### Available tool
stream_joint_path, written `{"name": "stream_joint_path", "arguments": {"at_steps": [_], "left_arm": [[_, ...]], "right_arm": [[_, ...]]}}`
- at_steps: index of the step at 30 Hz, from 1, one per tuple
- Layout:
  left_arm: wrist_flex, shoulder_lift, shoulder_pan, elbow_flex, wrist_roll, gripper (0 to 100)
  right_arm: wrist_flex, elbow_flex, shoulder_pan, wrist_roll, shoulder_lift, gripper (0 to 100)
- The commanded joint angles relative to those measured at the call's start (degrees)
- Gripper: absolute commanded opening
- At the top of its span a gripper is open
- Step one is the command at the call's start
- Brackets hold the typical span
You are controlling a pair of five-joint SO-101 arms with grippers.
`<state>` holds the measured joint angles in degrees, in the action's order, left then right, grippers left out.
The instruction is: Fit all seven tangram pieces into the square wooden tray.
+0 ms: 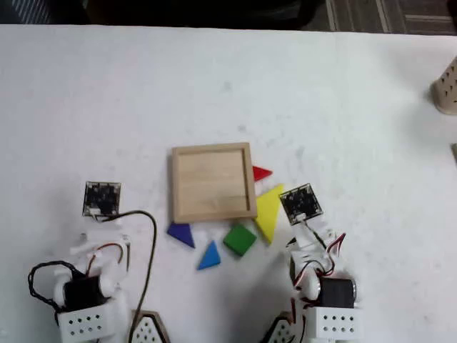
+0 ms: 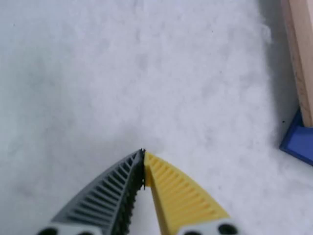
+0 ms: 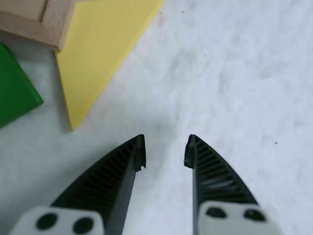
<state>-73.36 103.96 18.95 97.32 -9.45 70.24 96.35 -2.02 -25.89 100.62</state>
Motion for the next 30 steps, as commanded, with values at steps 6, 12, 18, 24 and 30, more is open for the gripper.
{"name": "stream_joint_path", "arguments": {"at_steps": [6, 12, 18, 24, 30], "left_arm": [[-0.4, 0.6, 0.5, -0.4, 0.7, 2], [-0.4, 0.6, 0.4, -0.4, 0.7, 2], [-0.4, 0.6, 0.4, -0.4, 0.7, 2], [0.3, 0.6, 0.4, -1.2, 0.7, 2], [1.8, 0.6, 0.4, -5.0, 0.7, 2]], "right_arm": [[-0.5, 0.7, -0.6, -0.4, -0.6, 13.9], [-0.7, 0.7, -0.8, 0.0, -0.6, 13.9], [-0.6, 0.7, -3.2, -0.4, -0.6, 13.9], [-0.5, 0.7, -4.1, -0.4, -0.6, 13.9], [-0.4, 0.7, -3.5, -0.4, -0.6, 14.0]]}}
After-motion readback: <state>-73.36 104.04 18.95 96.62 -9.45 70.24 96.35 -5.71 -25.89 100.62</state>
